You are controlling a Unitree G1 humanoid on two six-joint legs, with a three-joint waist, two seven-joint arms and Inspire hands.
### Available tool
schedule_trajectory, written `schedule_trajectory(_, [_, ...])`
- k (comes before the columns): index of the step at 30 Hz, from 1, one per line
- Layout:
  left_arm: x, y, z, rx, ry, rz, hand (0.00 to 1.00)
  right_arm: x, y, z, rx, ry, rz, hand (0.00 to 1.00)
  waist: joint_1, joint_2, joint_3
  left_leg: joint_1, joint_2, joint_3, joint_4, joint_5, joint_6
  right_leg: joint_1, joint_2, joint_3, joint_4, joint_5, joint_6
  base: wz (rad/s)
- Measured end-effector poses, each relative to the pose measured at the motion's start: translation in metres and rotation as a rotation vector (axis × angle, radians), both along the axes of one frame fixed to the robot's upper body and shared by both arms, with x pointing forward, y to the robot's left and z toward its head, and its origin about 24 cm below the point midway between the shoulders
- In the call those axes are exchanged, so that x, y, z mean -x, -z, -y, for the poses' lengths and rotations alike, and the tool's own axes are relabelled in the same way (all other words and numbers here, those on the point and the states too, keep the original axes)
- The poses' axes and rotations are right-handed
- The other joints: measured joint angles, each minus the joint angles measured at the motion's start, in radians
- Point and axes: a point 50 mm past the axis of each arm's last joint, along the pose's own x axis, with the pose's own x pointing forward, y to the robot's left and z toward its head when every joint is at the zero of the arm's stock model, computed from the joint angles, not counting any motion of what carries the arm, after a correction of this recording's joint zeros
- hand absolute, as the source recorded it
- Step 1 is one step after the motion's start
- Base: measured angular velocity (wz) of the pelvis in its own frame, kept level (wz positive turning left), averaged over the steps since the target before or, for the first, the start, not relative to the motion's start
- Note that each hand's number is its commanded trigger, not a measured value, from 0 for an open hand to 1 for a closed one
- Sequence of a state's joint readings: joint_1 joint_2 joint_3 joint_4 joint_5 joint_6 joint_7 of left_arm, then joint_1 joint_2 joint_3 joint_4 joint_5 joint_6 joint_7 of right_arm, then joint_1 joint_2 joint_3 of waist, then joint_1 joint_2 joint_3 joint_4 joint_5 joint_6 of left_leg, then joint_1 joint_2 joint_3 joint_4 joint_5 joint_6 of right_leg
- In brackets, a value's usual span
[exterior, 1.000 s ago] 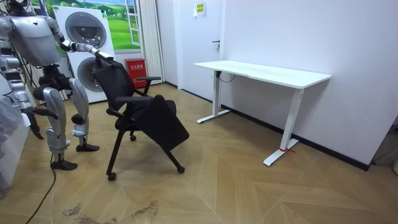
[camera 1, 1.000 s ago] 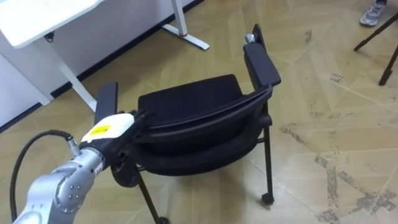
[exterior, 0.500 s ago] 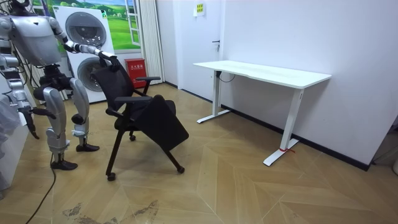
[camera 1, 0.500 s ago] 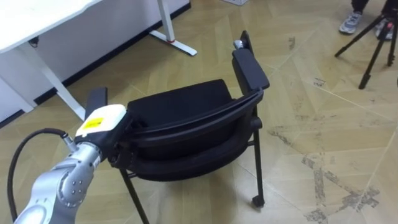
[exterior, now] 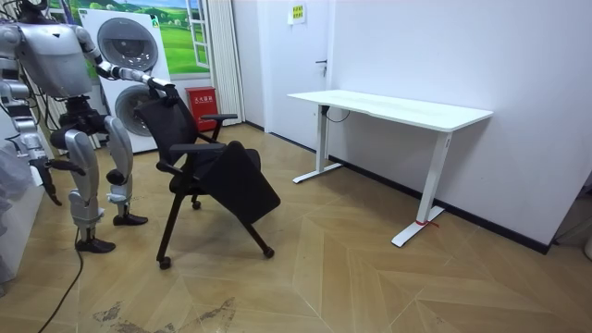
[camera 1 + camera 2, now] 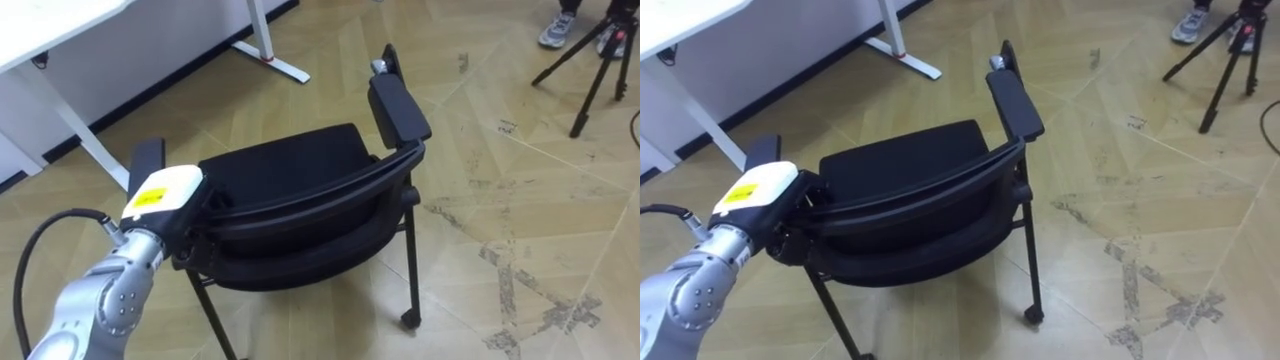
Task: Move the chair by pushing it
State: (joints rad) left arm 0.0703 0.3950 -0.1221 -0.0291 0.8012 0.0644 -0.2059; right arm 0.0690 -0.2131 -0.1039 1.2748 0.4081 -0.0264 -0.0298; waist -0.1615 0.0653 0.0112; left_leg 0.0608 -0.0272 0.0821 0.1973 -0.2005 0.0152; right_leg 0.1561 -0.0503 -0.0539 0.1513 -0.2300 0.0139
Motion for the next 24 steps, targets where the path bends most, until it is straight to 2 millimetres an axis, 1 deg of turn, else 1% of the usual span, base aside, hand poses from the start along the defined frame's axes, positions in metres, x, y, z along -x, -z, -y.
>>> schedule_trajectory(2, [0.0, 0.0, 0.0, -0.001, -0.001, 0.004, 1.0, 0.0, 0.0, 0.001, 0.005, 0.009, 0.002, 0.0, 0.0, 0.004, -0.0012, -0.004, 0.0, 0.0, 0.0, 0.0, 0.0, -0.003, 0.0, -0.001, 0.0, 0.0, 0.0, 0.0])
schedule_trajectory(4, [0.0, -0.001, -0.001, -0.001, 0.001, 0.011, 1.0, -0.001, -0.002, 0.005, 0.02, 0.034, 0.013, 0.0, -0.002, 0.01, -0.0059, -0.013, 0.0, 0.0, 0.0, 0.0, 0.0, -0.014, 0.0, -0.001, 0.001, 0.0, 0.0, 0.0])
schedule_trajectory(8, [0.001, -0.001, 0.0, 0.0, 0.007, 0.025, 1.0, 0.002, -0.005, 0.015, 0.067, 0.136, 0.023, 0.0, -0.01, 0.009, -0.0061, -0.016, -0.001, -0.003, 0.001, 0.0, 0.0, -0.015, 0.0, -0.005, 0.001, 0.0, 0.0, 0.02])
schedule_trajectory(10, [0.001, -0.002, -0.001, -0.006, 0.012, 0.034, 1.0, -0.006, -0.012, 0.028, 0.139, 0.173, 0.047, 0.0, -0.009, 0.007, -0.0047, -0.019, -0.001, -0.003, 0.001, 0.0, 0.0, -0.02, 0.0, -0.005, 0.003, 0.0, 0.0, 0.0])
schedule_trajectory(11, [0.002, -0.002, -0.002, -0.009, 0.013, 0.036, 1.0, -0.01, -0.014, 0.032, 0.16, 0.176, 0.053, 0.0, -0.016, 0.004, -0.0035, -0.019, -0.001, -0.004, 0.002, 0.0, 0.0, -0.019, -0.001, -0.005, 0.003, 0.0, 0.0, 0.0])
schedule_trajectory(12, [0.002, -0.002, -0.003, -0.017, 0.015, 0.039, 1.0, -0.017, -0.02, 0.039, 0.202, 0.19, 0.077, 0.0, -0.024, -0.001, -0.0022, -0.019, -0.001, -0.005, 0.002, 0.0, 0.0, -0.019, 0.0, -0.004, 0.004, 0.0, 0.0, 0.0])
schedule_trajectory(13, [0.003, -0.003, -0.005, -0.02, 0.019, 0.04, 1.0, -0.025, -0.028, 0.05, 0.255, 0.202, 0.111, 0.0, -0.022, -0.009, -0.0021, -0.02, -0.001, -0.005, 0.001, 0.0, 0.0, -0.018, -0.001, -0.005, 0.005, 0.0, 0.0, 0.0])
schedule_trajectory(14, [0.003, -0.003, -0.006, -0.018, 0.017, 0.041, 1.0, -0.03, -0.034, 0.057, 0.293, 0.198, 0.13, 0.0, -0.023, -0.013, -0.0018, -0.022, -0.001, -0.005, 0.001, 0.0, 0.0, -0.018, -0.001, -0.004, 0.008, 0.0, 0.0, 0.0])
schedule_trajectory(15, [0.003, -0.004, -0.007, -0.022, 0.021, 0.045, 1.0, -0.041, -0.046, 0.07, 0.376, 0.175, 0.163, 0.0, -0.024, -0.012, -0.0051, -0.024, -0.001, -0.005, 0.001, 0.0, 0.001, -0.02, -0.001, -0.004, 0.01, 0.0, 0.0, 0.0])
schedule_trajectory(16, [0.003, -0.004, -0.007, -0.029, 0.021, 0.05, 1.0, -0.052, -0.058, 0.082, 0.458, 0.14, 0.183, 0.0, -0.023, -0.022, -0.0058, -0.024, -0.001, -0.004, 0.001, 0.001, 0.001, -0.028, -0.001, -0.004, 0.015, 0.001, 0.001, 0.0])
schedule_trajectory(17, [0.003, -0.005, -0.007, -0.031, 0.021, 0.052, 1.0, -0.058, -0.065, 0.088, 0.497, 0.124, 0.196, 0.0, -0.023, -0.024, -0.0077, -0.025, -0.001, -0.004, 0.002, 0.001, 0.002, -0.034, 0.0, -0.005, 0.02, 0.001, 0.001, 0.0])
schedule_trajectory(18, [0.003, -0.006, -0.008, -0.036, 0.024, 0.057, 1.0, -0.072, -0.08, 0.096, 0.579, 0.086, 0.245, 0.0, -0.02, -0.03, -0.0114, -0.031, -0.001, -0.004, 0.006, 0.001, 0.002, -0.038, 0.0, -0.005, 0.021, 0.001, 0.001, -0.07])
schedule_trajectory(19, [0.002, -0.007, -0.008, -0.039, 0.024, 0.061, 1.0, -0.089, -0.097, 0.102, 0.665, 0.041, 0.302, 0.0, -0.012, -0.036, -0.0118, -0.034, 0.001, 0.002, 0.006, 0.001, 0.002, -0.045, 0.0, -0.002, 0.023, 0.001, 0.001, -0.11])
schedule_trajectory(20, [0.002, -0.007, -0.008, -0.041, 0.025, 0.062, 1.0, -0.097, -0.106, 0.103, 0.704, 0.017, 0.33, 0.0, -0.01, -0.039, -0.0122, -0.035, 0.002, 0.006, 0.006, 0.001, 0.002, -0.049, 0.0, -0.002, 0.025, 0.001, 0.001, -0.15])
schedule_trajectory(22, [0.001, -0.009, -0.009, -0.04, 0.025, 0.067, 1.0, -0.127, -0.138, 0.103, 0.866, -0.097, 0.432, 0.0, -0.007, -0.048, -0.0139, -0.038, 0.003, 0.007, 0.007, 0.002, 0.002, -0.059, 0.001, 0.0, 0.035, 0.001, 0.002, -0.06])
schedule_trajectory(23, [0.001, -0.009, -0.009, -0.039, 0.028, 0.068, 1.0, -0.133, -0.146, 0.102, 0.908, -0.135, 0.454, 0.0, -0.003, -0.05, -0.0142, -0.039, 0.004, 0.008, 0.007, 0.002, 0.002, -0.059, 0.001, 0.0, 0.035, 0.001, 0.002, -0.07])
schedule_trajectory(24, [0.001, -0.01, -0.008, -0.039, 0.032, 0.071, 1.0, -0.145, -0.161, 0.098, 0.985, -0.212, 0.498, 0.0, 0.005, -0.056, -0.0138, -0.036, 0.004, 0.012, 0.007, 0.002, 0.002, -0.059, 0.001, 0.002, 0.035, 0.001, 0.002, -0.07])
